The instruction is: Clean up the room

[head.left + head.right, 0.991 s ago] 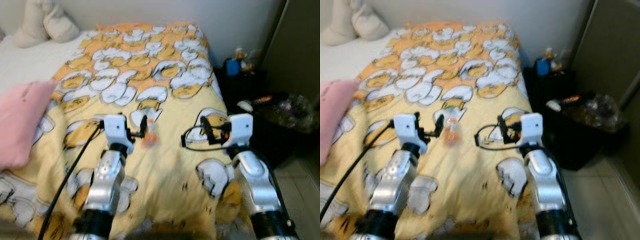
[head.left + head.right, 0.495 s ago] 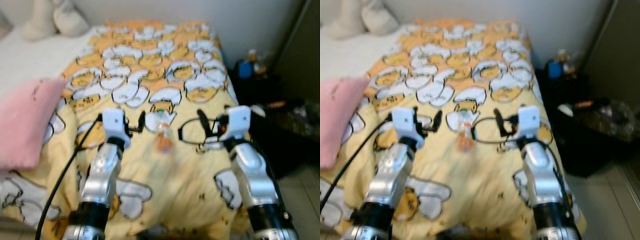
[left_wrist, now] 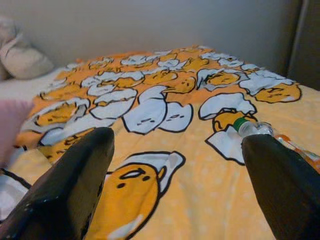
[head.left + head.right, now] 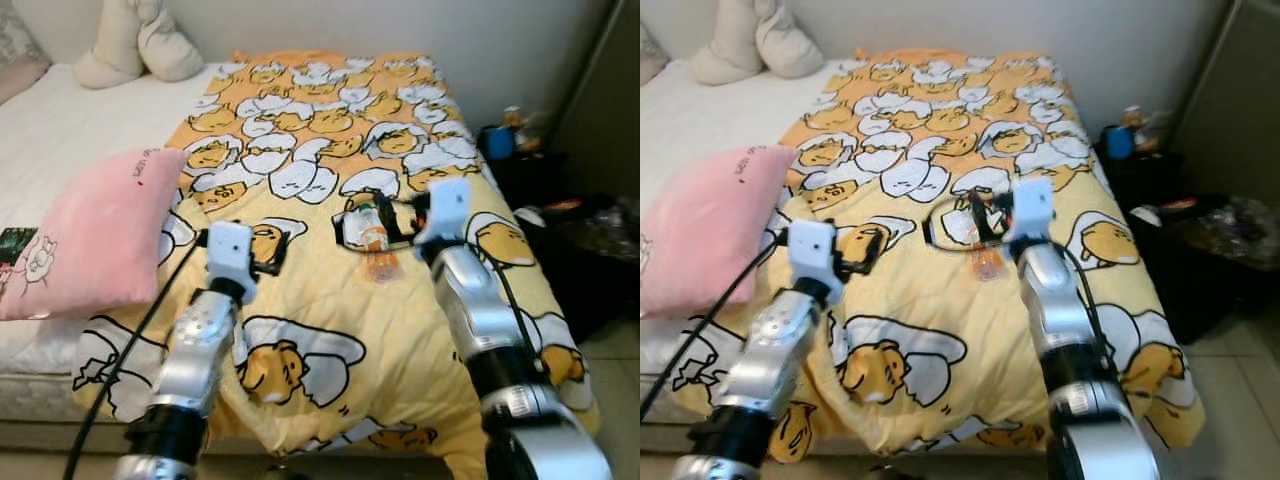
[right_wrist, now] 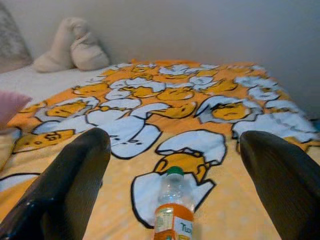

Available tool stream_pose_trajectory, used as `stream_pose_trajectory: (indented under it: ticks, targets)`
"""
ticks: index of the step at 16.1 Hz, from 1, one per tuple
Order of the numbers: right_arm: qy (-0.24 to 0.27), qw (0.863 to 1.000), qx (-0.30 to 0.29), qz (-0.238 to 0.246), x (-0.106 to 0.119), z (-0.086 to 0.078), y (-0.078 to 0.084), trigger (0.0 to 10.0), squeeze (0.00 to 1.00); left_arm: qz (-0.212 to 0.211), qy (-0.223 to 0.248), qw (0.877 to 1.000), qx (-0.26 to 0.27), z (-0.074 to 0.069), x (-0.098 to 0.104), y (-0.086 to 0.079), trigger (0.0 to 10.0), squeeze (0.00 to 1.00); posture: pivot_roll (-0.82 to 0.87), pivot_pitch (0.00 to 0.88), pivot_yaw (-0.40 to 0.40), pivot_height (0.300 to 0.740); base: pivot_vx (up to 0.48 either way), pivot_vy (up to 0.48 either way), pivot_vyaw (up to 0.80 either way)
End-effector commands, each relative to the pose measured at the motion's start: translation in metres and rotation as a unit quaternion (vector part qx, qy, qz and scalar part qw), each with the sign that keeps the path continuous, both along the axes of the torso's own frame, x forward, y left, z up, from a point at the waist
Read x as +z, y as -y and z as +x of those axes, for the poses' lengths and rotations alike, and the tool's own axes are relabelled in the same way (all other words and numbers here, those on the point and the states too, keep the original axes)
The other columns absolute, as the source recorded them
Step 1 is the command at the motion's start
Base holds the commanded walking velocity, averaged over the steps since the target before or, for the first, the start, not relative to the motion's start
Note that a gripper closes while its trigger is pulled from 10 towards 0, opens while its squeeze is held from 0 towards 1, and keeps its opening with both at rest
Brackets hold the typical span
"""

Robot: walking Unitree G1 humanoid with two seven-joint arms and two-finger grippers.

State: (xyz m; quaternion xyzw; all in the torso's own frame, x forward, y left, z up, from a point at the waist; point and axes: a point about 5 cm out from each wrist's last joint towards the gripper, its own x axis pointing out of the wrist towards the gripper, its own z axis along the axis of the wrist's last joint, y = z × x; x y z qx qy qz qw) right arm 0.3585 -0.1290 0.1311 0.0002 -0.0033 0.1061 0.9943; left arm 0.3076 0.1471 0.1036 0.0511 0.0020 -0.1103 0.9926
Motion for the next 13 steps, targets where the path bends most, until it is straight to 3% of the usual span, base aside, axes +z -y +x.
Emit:
stream_pose_trajectory:
  ticks: [1,3,4,5,7,8,9,11,13]
  targets:
    - [0.009,1.0,-0.01,-0.007,0.003,0.002,0.0,10.0,0.0,0.009,0.01,1.0,-0.012,-0.002,0.006,0.0,10.0,0.0,-0.08,0.0,0.07,0.74,0.0,0.0,0.0]
    - [0.048,0.998,-0.045,-0.01,0.011,-0.008,0.008,10.0,0.0,-0.001,0.02,1.0,-0.012,-0.008,0.009,-0.003,10.0,0.0,-0.07,0.0,0.061,0.74,0.0,0.0,0.0]
    - [0.098,0.989,-0.096,-0.047,0.014,-0.039,0.023,10.0,0.0,-0.003,0.04,0.999,-0.017,-0.022,0.014,-0.002,10.0,0.0,-0.08,0.0,0.056,0.74,0.0,0.0,0.0]
    - [0.111,0.986,-0.112,-0.056,0.011,-0.057,0.028,10.0,0.0,0.002,0.041,0.999,-0.022,-0.029,0.013,0.001,10.0,0.0,-0.09,0.0,0.057,0.74,0.0,0.0,0.0]
    - [0.082,0.987,-0.123,-0.067,-0.009,-0.105,0.041,10.0,0.0,-0.013,0.014,1.0,0.014,-0.045,0.005,0.005,10.0,0.0,-0.13,0.0,0.052,0.74,0.0,0.0,0.0]
    - [0.073,0.987,-0.125,-0.069,-0.013,-0.111,0.044,10.0,0.0,-0.016,0.007,1.0,0.026,-0.048,0.004,0.003,10.0,0.0,-0.13,0.0,0.052,0.74,0.0,0.0,0.0]
    - [0.009,0.99,-0.127,-0.06,-0.034,-0.129,0.055,10.0,0.0,-0.01,-0.016,0.999,0.037,-0.061,-0.007,-0.003,10.0,0.0,-0.14,0.0,0.055,0.74,0.0,0.0,0.0]
    - [-0.04,0.991,-0.115,-0.046,-0.048,-0.142,0.056,10.0,0.0,-0.014,-0.018,0.999,0.032,-0.065,-0.009,-0.004,10.0,0.0,-0.15,0.0,0.055,0.74,0.0,0.0,0.0]
    - [-0.045,0.993,-0.104,-0.037,-0.048,-0.138,0.049,10.0,0.0,-0.014,0.035,0.999,0.036,-0.051,0.012,0.0,10.0,0.0,-0.16,0.0,0.058,0.74,0.24,0.0,0.0]
